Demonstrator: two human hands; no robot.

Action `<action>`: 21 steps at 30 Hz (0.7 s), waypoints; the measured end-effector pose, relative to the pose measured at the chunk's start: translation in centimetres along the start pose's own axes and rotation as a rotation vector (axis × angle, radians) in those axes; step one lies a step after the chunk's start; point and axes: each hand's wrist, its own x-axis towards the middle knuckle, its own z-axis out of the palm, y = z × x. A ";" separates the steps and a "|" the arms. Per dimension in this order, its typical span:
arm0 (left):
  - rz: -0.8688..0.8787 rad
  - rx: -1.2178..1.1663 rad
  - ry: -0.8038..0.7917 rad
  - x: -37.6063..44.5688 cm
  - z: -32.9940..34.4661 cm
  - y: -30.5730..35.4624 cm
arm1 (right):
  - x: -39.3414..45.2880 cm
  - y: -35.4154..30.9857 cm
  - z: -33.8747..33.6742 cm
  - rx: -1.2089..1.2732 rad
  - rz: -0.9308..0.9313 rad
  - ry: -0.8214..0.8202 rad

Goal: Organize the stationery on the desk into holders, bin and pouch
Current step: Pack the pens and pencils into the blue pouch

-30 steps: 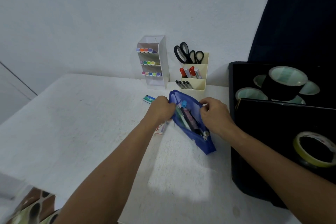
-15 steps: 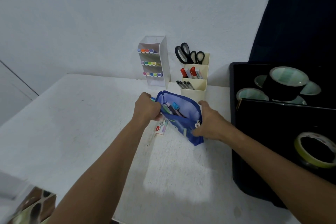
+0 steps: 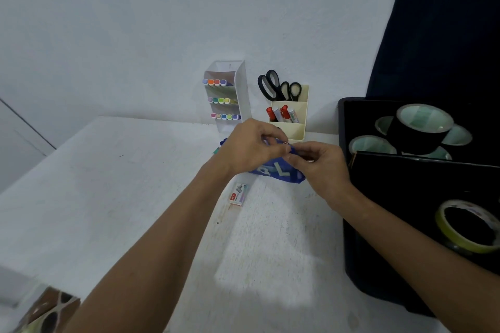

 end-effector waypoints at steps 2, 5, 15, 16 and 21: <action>0.010 -0.009 0.010 0.1 -0.3 0.0 | 0.2 0.2 0.0 0.088 0.032 0.002; -0.017 -0.060 0.022 0.0 -0.5 0.4 | 0.2 0.5 0.1 0.041 -0.013 0.009; -0.205 -0.311 0.110 0.2 -0.2 0.4 | 0.3 0.6 0.4 -0.038 -0.186 0.104; -0.156 -0.212 0.127 0.3 0.0 0.5 | 0.3 0.6 0.3 -0.045 -0.192 0.109; -0.064 0.024 0.137 0.4 -0.5 1.4 | 0.2 0.8 0.5 -0.056 -0.222 0.069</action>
